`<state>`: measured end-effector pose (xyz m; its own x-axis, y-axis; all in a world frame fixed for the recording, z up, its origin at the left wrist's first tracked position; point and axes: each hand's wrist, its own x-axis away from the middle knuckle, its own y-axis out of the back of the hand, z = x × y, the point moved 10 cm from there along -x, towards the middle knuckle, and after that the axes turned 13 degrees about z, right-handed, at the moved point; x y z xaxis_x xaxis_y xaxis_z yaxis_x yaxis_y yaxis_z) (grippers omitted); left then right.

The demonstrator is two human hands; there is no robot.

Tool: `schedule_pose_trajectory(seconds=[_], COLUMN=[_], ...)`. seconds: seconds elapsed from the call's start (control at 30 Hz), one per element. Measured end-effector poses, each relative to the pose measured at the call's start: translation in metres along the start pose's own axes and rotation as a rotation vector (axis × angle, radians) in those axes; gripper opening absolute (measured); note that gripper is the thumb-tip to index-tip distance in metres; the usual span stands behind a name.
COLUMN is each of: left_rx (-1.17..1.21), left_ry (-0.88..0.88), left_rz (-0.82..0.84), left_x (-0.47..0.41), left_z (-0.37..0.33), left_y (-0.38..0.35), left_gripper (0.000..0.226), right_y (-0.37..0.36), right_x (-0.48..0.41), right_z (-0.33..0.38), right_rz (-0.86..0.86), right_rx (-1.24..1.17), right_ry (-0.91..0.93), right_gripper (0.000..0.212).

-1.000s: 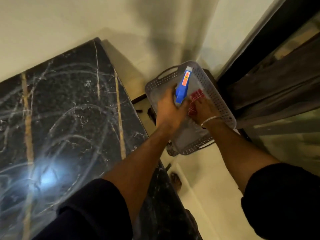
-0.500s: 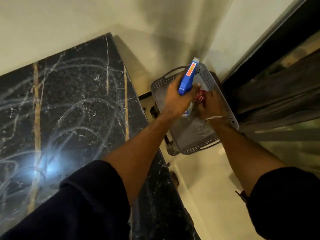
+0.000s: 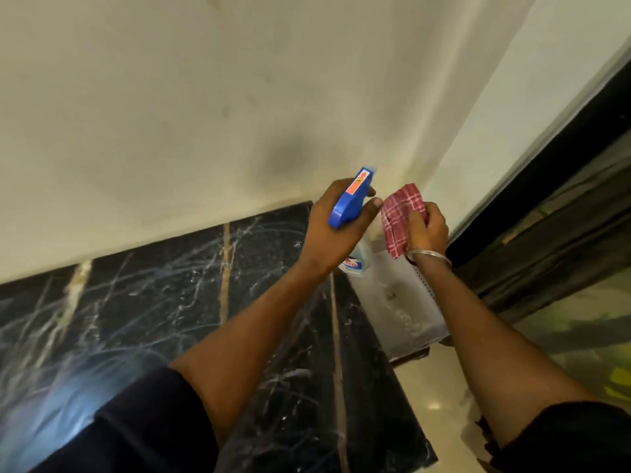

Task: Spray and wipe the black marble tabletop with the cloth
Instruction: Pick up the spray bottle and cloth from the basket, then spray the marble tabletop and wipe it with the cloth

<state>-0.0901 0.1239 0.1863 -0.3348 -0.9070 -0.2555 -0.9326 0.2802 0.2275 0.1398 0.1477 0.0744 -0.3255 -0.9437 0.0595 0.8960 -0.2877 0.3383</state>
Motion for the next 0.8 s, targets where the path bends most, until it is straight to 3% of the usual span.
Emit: schedule_pose_trajectory(seconds=[0.17, 0.3, 0.4, 0.53, 0.6, 0.8], left_rx=[-0.085, -0.211, -0.317, -0.530, -0.557, -0.524], left_ry=[0.017, 0.039, 0.099, 0.197, 0.256, 0.441], left_rz=[-0.091, -0.114, -0.155, -0.209, -0.255, -0.324], left_x=[0.098, 0.196, 0.271, 0.369, 0.409, 0.490], left_z=[-0.028, -0.024, -0.013, 0.001, 0.007, 0.028], left_y=[0.125, 0.215, 0.276, 0.344, 0.367, 0.398], left_gripper=[0.021, 0.020, 0.018, 0.020, 0.022, 0.020], right_y=[-0.101, -0.185, -0.247, -0.289, -0.305, -0.335], right_x=[0.079, 0.158, 0.215, 0.276, 0.300, 0.329], right_z=[0.052, 0.070, 0.069, 0.056, 0.053, 0.033], right_rz=[0.136, 0.316, 0.431, 0.370, 0.422, 0.504], right_rx=[-0.865, -1.069, -0.964, -0.463, -0.289, -0.191], right_ry=[-0.222, -0.289, -0.346, -0.280, -0.251, -0.292], right_gripper=[0.016, 0.061, 0.069, 0.027, 0.025, 0.031])
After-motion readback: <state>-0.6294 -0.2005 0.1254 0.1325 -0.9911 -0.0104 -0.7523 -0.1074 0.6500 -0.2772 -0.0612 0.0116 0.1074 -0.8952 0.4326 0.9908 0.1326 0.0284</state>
